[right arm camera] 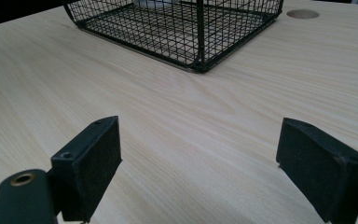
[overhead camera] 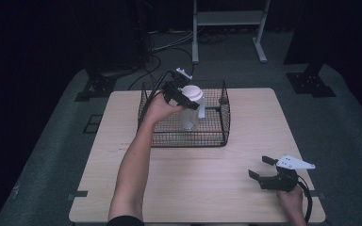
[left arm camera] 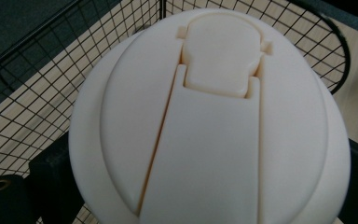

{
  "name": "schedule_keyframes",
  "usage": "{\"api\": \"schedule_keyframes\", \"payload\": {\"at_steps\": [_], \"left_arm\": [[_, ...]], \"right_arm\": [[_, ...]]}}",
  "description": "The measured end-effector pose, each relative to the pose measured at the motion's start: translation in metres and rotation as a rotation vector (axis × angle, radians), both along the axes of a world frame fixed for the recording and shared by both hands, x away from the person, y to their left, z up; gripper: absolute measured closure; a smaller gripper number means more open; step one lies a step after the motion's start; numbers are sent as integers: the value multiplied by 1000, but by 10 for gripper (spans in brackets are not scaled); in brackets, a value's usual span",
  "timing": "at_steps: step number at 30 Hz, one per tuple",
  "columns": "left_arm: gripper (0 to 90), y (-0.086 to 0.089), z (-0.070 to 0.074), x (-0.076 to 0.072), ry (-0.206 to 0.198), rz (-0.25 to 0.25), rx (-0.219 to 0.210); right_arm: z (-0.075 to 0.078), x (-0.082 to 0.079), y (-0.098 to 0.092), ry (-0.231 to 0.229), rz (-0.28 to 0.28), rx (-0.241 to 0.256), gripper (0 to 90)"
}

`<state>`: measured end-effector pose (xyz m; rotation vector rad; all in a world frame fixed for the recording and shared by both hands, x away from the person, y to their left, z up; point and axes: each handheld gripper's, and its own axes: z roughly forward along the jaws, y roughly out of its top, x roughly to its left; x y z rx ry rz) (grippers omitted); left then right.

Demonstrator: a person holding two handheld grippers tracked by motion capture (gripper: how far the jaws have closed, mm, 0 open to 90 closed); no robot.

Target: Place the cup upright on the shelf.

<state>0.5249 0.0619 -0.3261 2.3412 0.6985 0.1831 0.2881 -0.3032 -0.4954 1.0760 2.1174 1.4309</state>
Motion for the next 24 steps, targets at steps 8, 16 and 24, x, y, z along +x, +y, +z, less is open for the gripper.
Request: {"api": "schedule_keyframes", "payload": {"at_steps": [8,16,24], "left_arm": [[53,2,-12,5,0,26,3],[52,-2,-26,4,-28,28,12],[51,1,-31,-1,-50,24,9]], "right_arm": [[0,0,0,-2,-2,-3,129],[0,-1,2,3,2,-8,129],[0,-1,2,2,6,-15,129]]}}
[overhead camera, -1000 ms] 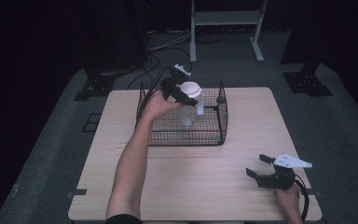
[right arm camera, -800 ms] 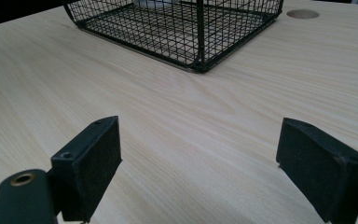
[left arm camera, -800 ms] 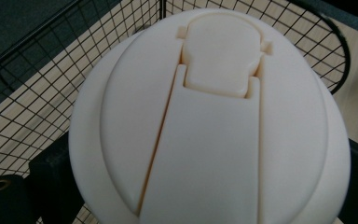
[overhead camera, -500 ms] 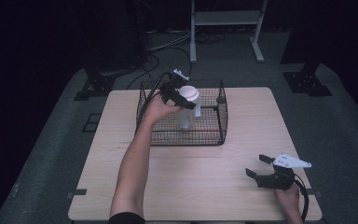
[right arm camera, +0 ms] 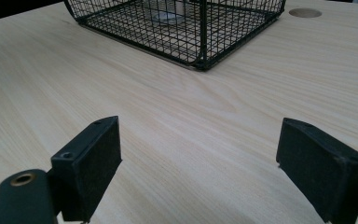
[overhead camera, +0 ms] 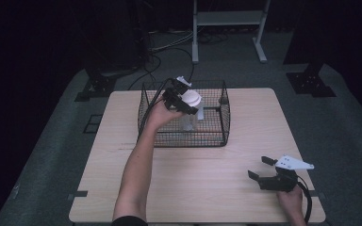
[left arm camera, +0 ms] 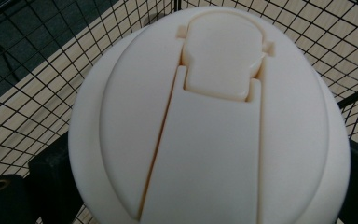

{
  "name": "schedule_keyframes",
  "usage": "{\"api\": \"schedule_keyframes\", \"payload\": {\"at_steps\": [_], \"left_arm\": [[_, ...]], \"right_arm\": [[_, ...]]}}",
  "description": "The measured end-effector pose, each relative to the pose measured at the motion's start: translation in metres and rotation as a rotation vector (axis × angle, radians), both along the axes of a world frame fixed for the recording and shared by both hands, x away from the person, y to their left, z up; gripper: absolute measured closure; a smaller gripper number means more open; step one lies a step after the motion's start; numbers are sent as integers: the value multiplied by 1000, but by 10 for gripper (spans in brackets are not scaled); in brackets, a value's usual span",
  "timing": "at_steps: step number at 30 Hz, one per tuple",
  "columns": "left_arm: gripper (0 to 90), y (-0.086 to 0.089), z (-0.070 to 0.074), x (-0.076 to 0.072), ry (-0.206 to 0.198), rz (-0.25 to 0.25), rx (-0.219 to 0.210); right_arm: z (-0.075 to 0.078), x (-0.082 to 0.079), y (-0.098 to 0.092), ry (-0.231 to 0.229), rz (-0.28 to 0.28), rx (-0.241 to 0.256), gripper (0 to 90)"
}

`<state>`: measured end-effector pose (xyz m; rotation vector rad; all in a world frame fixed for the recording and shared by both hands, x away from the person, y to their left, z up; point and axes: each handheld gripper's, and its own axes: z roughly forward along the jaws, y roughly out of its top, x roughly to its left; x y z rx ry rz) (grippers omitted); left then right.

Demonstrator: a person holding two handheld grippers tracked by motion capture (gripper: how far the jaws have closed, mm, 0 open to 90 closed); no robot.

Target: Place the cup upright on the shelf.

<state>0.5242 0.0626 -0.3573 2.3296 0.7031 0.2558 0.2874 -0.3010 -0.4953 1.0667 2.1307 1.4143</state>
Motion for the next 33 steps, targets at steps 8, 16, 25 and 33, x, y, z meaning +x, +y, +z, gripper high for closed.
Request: {"api": "schedule_keyframes", "payload": {"at_steps": [8,16,25,33], "left_arm": [[49,3,-1,-3,-5,-1,-3],[48,4,-1,-4,-4,-1,-7],[47,5,-2,-4,2,-1,-18],[8,8,1,-5,-4,5,-31]], "right_arm": [[0,0,1,4,-1,-6,129],[0,0,2,7,0,-10,129],[0,0,2,7,0,-14,129],[-1,0,3,10,-3,-18,129]]}}
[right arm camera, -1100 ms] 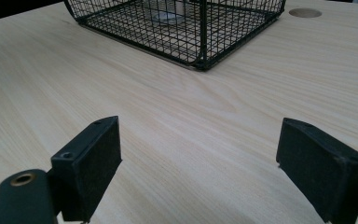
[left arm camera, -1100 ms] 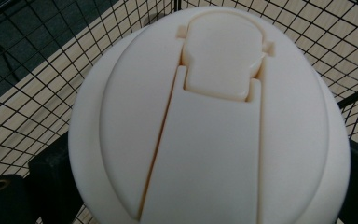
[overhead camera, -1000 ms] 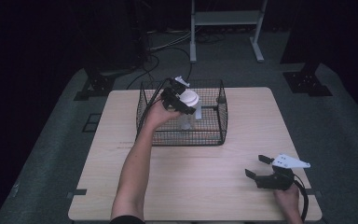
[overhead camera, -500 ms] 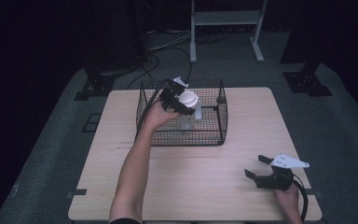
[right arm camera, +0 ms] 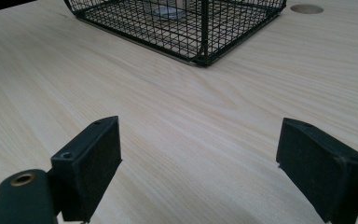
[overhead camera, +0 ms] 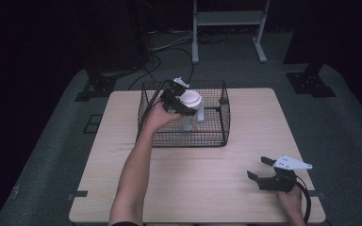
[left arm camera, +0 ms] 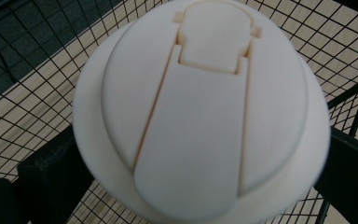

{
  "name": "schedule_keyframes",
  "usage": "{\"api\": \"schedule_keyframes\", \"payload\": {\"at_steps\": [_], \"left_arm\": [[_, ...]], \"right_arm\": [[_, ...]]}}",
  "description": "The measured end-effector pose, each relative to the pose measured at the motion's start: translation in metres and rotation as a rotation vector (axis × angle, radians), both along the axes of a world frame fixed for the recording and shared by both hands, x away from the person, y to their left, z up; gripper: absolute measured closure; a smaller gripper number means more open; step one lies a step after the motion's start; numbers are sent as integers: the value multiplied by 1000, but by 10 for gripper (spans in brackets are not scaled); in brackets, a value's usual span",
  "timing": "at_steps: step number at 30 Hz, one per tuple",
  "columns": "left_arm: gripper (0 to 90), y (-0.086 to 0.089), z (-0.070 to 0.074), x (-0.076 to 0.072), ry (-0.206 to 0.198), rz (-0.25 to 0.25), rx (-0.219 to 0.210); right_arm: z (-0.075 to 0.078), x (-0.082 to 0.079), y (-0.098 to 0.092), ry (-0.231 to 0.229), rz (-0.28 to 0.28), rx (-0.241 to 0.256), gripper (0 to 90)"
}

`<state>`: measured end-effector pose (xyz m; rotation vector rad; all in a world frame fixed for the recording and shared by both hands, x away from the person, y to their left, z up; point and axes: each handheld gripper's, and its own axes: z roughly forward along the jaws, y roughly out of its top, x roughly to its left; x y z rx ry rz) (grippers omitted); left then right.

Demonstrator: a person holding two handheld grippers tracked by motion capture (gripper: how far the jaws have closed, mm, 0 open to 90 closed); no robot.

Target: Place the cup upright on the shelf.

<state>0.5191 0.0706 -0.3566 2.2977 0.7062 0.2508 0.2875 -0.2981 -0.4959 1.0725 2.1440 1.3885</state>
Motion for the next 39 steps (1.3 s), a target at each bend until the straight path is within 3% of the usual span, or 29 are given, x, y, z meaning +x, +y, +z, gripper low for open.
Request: {"api": "schedule_keyframes", "payload": {"at_steps": [23,39], "left_arm": [[8,12,10,-10,-33,-5,16],[9,45,6,-23,-25,41,7]], "right_arm": [[0,0,0,-3,1,-4,129],[0,0,0,0,-5,-3,129]]}}
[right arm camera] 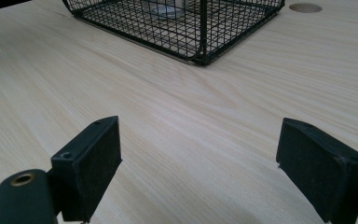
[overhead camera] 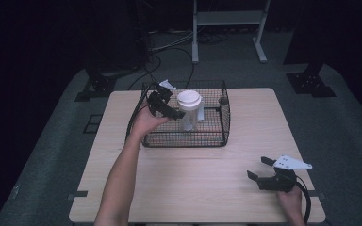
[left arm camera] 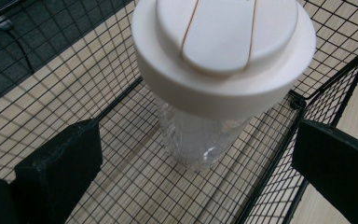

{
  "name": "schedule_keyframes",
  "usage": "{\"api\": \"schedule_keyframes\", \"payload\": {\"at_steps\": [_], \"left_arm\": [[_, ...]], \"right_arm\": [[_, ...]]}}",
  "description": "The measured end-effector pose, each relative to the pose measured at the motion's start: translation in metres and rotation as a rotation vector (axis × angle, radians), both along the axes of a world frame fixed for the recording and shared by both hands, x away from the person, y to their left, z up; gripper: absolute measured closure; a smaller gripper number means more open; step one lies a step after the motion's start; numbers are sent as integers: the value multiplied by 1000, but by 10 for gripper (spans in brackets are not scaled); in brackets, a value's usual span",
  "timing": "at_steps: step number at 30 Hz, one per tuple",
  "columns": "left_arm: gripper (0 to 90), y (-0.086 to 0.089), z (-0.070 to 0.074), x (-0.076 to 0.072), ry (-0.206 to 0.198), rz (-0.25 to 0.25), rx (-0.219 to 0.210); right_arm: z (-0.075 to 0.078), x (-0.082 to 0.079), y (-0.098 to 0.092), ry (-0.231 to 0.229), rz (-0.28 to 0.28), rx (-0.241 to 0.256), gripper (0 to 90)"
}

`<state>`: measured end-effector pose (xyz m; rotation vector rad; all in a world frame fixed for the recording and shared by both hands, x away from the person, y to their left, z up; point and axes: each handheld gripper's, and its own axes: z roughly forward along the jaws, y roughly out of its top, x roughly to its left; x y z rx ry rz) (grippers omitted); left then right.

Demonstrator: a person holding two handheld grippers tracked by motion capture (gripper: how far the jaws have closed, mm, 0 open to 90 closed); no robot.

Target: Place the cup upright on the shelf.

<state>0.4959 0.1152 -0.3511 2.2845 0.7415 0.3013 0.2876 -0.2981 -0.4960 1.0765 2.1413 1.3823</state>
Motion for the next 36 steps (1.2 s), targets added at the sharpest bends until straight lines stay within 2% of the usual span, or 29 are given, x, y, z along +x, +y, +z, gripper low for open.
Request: {"api": "schedule_keyframes", "payload": {"at_steps": [4,10,14,17,27,30,32,36], "left_arm": [[9,8,0,-7,0,3,-9],[17,17,-1,-20,-22,-4,-16],[21,21,-3,-25,-11,-5,-14],[20,24,-4,-31,-12,-4,-34],[21,32,-3,-50,-39,-40,-57],[20,37,-5,-55,-41,-38,-82],[21,41,-7,-58,-43,-42,-80],[20,46,-9,-67,-49,-46,-102]], "right_arm": [[0,0,0,-1,-3,0,129],[0,0,0,-2,-3,1,129],[0,0,0,-2,-4,1,129],[0,0,-1,-4,-5,1,129],[0,0,-1,-2,-9,-1,129],[0,0,-1,-3,-10,-2,128],[0,0,-1,-3,-10,-2,129],[0,-1,0,2,-12,-2,128]]}}
